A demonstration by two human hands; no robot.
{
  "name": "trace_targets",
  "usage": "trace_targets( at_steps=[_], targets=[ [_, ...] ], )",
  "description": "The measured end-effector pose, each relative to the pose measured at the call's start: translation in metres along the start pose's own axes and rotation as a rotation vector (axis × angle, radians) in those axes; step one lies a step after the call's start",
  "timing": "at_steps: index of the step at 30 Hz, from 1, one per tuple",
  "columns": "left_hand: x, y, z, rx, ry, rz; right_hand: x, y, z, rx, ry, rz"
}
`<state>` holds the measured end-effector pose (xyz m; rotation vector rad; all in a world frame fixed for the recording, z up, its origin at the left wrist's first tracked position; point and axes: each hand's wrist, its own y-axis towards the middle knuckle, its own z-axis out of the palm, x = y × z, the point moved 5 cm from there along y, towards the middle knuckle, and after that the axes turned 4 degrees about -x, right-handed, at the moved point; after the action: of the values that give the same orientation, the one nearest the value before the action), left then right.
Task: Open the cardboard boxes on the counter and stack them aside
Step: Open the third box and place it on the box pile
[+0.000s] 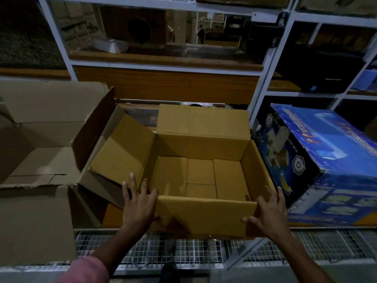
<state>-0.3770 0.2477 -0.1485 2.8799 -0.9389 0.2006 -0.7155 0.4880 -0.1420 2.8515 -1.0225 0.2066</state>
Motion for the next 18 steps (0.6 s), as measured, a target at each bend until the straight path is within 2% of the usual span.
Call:
trace_targets(
  at_steps=[7,11,14,18],
  targets=[
    [-0.001,0.004,0.005,-0.049,-0.032,-0.05,-0.016,0.016,0.017,-0.095,0.148,0.006],
    [0.005,0.014,-0.005,-0.062,-0.009,-0.056,-0.007,0.014,0.0,-0.191,0.204,0.003],
    [0.011,0.017,-0.024,-0.138,-0.03,-0.05,0.003,0.007,-0.019,-0.219,0.217,0.011],
    [0.013,0.016,-0.061,-0.243,-0.054,-0.062,0.003,0.001,-0.056,-0.335,0.257,-0.073]
  ],
)
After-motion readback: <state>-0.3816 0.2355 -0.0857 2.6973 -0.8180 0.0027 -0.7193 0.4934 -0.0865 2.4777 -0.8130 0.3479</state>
